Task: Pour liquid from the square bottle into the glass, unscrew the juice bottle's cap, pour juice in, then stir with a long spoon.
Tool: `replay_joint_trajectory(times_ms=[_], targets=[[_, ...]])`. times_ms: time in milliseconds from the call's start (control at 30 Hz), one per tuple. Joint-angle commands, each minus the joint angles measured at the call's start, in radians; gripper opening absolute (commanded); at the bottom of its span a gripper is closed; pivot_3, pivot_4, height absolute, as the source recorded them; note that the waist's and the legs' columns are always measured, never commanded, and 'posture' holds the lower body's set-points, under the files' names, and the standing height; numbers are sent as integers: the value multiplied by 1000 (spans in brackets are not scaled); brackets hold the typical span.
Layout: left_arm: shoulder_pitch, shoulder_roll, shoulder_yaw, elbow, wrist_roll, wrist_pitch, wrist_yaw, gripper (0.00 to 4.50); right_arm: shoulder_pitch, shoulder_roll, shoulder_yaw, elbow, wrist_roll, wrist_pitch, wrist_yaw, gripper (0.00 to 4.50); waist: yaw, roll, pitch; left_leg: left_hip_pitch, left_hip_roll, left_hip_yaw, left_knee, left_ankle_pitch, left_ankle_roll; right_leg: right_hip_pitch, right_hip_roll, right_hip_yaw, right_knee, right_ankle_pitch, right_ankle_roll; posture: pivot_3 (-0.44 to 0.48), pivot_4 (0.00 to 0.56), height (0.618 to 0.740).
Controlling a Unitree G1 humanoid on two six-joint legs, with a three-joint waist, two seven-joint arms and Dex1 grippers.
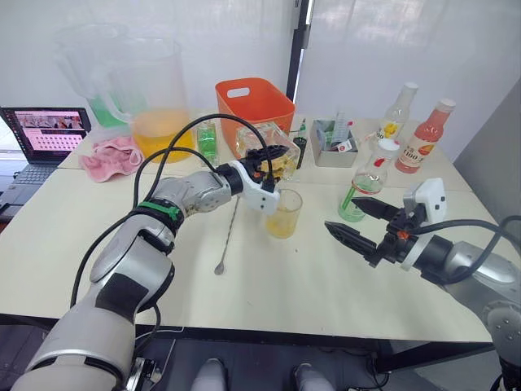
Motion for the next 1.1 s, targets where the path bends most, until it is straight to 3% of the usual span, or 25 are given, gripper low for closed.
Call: replay_joint_trajectory(times_ms=[33,200,300,400,667,1100], targets=[[-25,-19,145,-81,-215,18,-119,2803,-43,-16,-5,-1,18,-3,27,4500,0,0,0,0,0,0,0,0,0,0,0,0,0,0,0,0,150,703],[29,-38,303,-148,-453,201,-346,2803,-109,-22,24,54,17,3,69,4500,-9,0,0,0,0,0,0,0,0,0,0,0,1,0,0,0,150,703],[64,-41,349,-225,-510,289,-413,2803,-126,-23,31,69,16,3,83,4500,-20,0,0,1,0,-1,0,0,0,0,0,0,2,0,0,0,150,703],[148,-21,494,-365,-670,532,-458,2803,-199,-21,69,112,21,10,125,4500,-35,0,0,1,0,-1,0,0,0,1,0,0,2,0,0,0,150,703],[245,18,721,-555,-844,959,-390,2803,-282,-3,132,175,0,10,181,4500,-48,0,0,1,0,-4,1,0,0,1,1,-2,3,0,-1,0,150,703],[351,46,833,-641,-946,1196,-372,2803,-310,17,156,193,-18,15,203,4500,-27,0,0,1,0,-5,1,0,0,2,1,-4,2,1,-1,0,150,703]])
